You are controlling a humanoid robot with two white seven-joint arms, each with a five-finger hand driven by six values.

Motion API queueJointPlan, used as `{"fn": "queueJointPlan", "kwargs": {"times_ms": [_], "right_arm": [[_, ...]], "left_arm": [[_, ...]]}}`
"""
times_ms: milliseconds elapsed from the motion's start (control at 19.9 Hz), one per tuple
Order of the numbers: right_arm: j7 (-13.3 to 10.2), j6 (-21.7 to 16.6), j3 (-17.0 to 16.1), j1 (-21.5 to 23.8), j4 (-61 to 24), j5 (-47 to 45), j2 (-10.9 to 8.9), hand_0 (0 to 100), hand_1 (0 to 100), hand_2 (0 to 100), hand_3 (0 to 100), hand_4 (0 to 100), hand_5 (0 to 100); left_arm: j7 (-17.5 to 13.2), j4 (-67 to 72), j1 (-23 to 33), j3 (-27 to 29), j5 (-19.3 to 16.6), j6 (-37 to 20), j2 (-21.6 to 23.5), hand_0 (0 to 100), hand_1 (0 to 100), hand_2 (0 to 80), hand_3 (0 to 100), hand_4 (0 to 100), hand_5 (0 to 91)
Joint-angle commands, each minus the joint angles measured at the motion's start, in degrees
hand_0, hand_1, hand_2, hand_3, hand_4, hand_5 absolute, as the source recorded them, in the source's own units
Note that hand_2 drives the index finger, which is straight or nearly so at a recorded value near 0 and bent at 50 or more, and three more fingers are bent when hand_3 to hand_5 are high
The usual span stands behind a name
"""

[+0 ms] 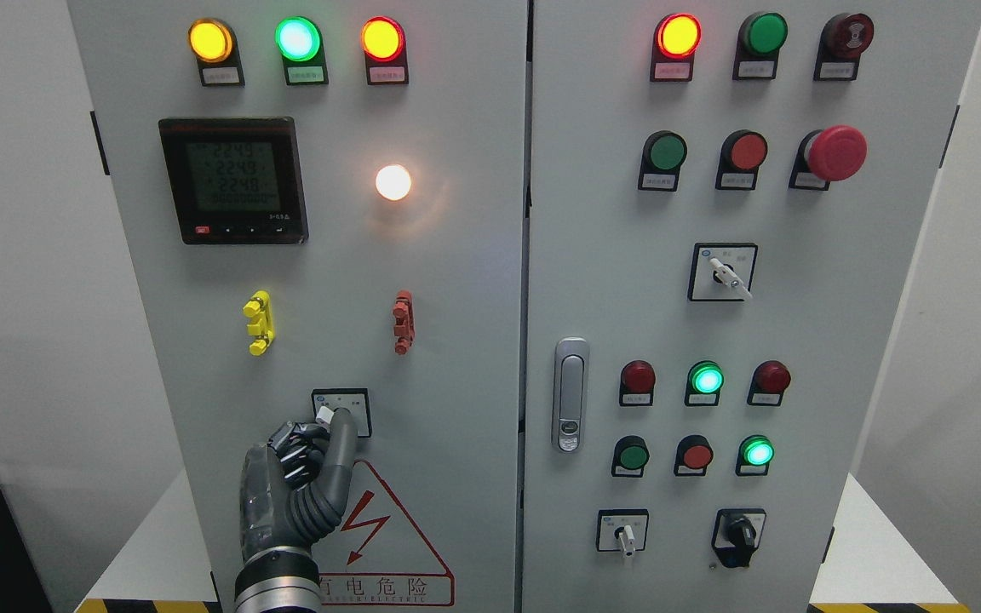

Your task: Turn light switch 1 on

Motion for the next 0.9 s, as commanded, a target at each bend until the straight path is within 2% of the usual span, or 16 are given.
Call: {"fn": "queueJointPlan", "kwargs": {"times_ms": [0,401,852], "right_arm": [[0.02,-0.01,0.01,0.0,0.0,0.0,0.01,0,0,0,0,0,0],[0.02,-0.01,0.01,0.0,0.0,0.0,0.01,0,0,0,0,0,0],[0.02,-0.01,0.01,0.0,0.0,0.0,0.01,0,0,0,0,0,0]], "left_arm": [[0.2,0.15,0.04,0.05,0.09,0.49,-0.04,56,41,61.2,100,100,88.7],[0.2,0.24,0.13,-0.04,0.09,0.49,-0.04,51,38,61.9,100,100,88.7],[0.2,0.24,0.13,-0.04,0.09,0.13,-0.04,32,35,65.5,100,100,88.7]]}}
